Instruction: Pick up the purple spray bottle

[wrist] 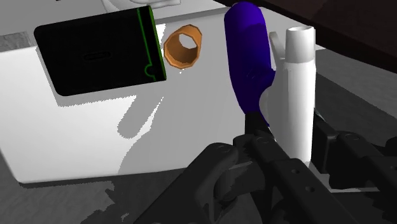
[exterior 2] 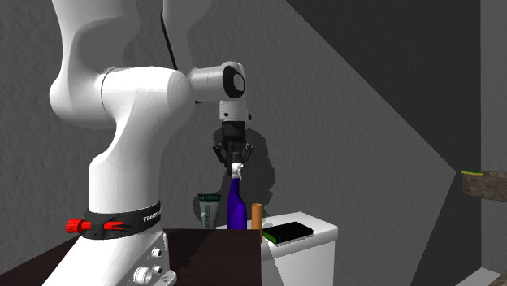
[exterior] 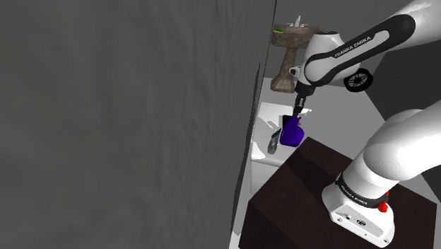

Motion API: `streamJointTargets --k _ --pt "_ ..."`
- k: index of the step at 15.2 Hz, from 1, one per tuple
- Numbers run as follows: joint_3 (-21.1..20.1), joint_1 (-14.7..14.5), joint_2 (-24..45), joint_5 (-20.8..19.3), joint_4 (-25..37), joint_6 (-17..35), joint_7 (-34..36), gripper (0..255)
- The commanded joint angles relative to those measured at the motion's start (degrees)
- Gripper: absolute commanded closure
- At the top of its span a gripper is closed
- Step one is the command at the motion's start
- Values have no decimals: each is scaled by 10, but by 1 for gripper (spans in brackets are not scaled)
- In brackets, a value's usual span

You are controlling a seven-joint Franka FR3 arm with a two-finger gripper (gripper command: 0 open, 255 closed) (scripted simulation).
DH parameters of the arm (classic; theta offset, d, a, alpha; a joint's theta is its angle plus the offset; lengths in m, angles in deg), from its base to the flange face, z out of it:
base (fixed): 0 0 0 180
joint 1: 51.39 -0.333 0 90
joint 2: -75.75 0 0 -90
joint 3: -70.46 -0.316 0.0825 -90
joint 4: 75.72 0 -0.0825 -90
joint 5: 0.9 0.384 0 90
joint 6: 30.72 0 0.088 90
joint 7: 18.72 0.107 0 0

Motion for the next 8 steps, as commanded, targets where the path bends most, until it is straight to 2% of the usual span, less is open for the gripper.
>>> streamJointTargets --k 1,8 --pt "-3 1 -15 0 9 -24 0 255" --pt "-16 4 -60 3 36 -96 2 255"
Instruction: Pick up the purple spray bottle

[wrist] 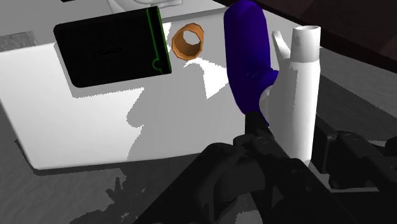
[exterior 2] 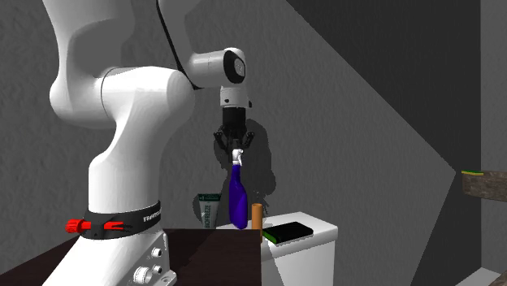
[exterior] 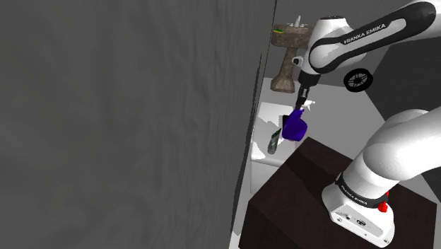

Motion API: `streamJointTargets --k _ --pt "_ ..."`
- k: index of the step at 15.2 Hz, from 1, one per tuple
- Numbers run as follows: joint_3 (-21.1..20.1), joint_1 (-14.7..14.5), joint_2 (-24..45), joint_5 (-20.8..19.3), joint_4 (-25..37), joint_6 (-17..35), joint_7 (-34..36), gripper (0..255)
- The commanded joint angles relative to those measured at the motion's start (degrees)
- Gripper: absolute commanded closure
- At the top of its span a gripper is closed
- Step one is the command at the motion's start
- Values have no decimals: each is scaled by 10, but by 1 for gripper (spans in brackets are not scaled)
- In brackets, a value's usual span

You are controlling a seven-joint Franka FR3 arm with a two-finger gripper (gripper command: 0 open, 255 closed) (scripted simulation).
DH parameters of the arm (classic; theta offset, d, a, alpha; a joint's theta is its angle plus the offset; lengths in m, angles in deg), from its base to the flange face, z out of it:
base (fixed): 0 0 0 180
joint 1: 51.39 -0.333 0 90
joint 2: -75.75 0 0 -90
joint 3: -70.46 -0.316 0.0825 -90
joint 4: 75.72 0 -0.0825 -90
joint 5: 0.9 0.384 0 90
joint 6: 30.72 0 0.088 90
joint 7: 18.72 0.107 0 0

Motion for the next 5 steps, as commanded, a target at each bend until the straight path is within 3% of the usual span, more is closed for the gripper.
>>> streamJointTargets --k 1,5 --pt "-4 0 -12 2 9 -21 1 255" --pt "-8 0 -24 3 19 -42 1 255"
